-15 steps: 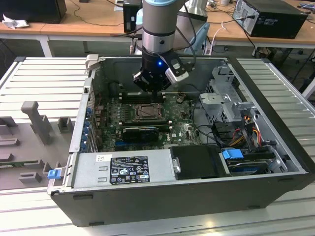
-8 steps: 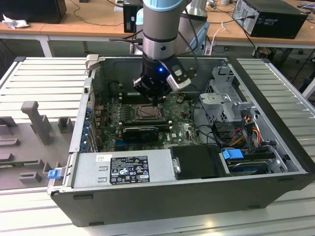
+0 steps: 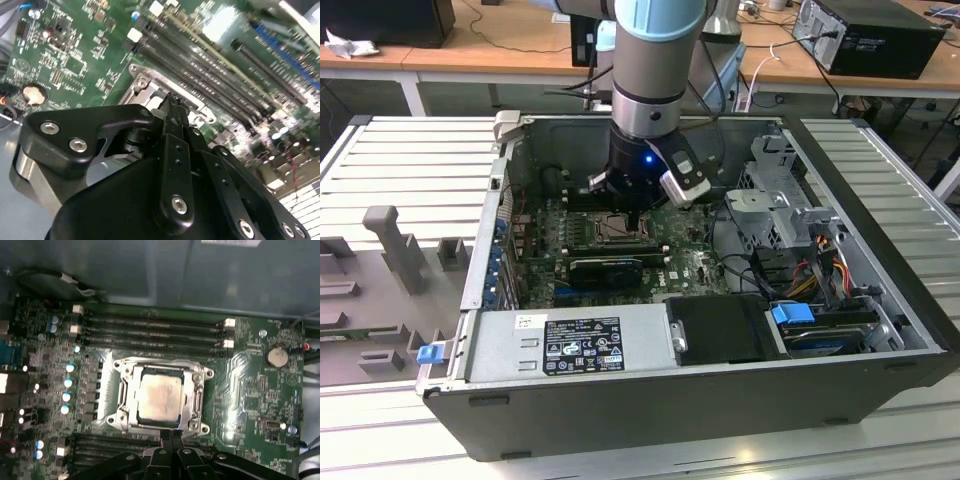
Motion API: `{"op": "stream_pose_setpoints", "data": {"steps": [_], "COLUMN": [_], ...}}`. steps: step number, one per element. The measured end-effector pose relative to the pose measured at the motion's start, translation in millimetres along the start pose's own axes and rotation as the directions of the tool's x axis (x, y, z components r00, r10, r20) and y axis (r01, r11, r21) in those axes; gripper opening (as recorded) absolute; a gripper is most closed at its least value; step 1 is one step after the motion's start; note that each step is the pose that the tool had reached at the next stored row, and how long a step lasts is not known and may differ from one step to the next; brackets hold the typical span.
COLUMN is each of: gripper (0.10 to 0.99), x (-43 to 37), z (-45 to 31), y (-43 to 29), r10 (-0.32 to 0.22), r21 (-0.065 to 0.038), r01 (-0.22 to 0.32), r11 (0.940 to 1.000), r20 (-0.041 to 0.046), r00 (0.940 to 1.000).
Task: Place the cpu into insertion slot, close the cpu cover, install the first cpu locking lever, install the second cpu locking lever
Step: 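Install the second cpu locking lever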
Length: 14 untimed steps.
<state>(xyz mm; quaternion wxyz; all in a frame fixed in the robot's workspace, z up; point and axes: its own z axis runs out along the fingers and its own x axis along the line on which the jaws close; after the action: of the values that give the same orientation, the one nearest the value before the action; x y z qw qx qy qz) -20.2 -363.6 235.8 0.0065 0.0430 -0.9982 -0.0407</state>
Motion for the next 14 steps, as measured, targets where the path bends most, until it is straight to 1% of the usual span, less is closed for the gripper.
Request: {"op": "stream_pose_setpoints", "data": {"steps": [3,6,10,14], "gripper": [0.106,0.106,0.106,0.106], "x": [2.2,4.6,7.2,12.4], "z": [0.0,0.5,0.9,1.2], "y": [-2.5,-3.4,-3.7,-3.6], "r10": [0.0,0.0,0.0,0.0], "r21": [-0.001,-0.004,-0.008,-0.011], "r01": [0.0,0.0,0.0,0.0], "r11": [1.0,1.0,1.0,0.9999], "r20": [0.0001,0.0002,0.0006,0.0009], "r00": [1.0,1.0,1.0,1.0]}}
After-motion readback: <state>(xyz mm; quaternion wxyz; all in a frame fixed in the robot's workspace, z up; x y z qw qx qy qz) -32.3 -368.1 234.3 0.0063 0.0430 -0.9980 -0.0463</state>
